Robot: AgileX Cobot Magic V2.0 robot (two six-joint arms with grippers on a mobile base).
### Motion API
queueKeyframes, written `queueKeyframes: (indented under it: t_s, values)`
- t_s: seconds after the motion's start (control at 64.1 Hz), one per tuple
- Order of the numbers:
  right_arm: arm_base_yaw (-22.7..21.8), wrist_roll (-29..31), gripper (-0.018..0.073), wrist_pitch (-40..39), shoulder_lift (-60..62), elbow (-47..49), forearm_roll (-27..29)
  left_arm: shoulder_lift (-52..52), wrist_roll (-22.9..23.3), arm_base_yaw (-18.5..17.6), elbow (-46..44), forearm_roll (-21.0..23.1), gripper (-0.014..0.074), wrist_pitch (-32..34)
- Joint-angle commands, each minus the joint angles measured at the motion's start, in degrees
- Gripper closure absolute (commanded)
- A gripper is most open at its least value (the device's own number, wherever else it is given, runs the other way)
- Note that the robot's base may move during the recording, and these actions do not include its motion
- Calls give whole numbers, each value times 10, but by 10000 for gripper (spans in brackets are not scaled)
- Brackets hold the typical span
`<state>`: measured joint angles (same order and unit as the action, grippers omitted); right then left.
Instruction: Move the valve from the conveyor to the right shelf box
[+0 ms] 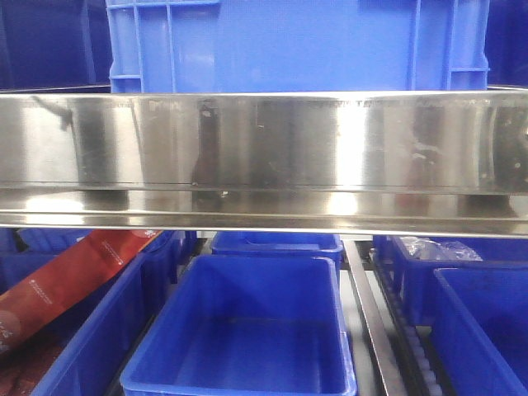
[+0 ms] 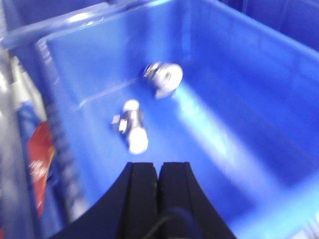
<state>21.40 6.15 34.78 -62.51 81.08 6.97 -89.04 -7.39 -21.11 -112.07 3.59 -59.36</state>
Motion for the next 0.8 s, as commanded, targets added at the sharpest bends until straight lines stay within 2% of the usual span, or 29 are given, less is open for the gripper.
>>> queueKeyframes:
  t_s: [0.0, 0.203, 0.515, 0.78]
  values:
    - [0, 2, 720, -42, 63, -71, -5, 61, 4, -1, 65, -2, 707, 37]
    - [0, 2, 721, -101, 223, -260, -8, 222, 6, -1, 288, -2, 707, 179]
    - [0, 2, 721, -102, 443, -469, -8, 468, 6, -1, 614, 0, 707, 374]
    - [0, 2, 721, -95, 563, -583, -8, 629, 6, -1, 832, 10, 707, 468]
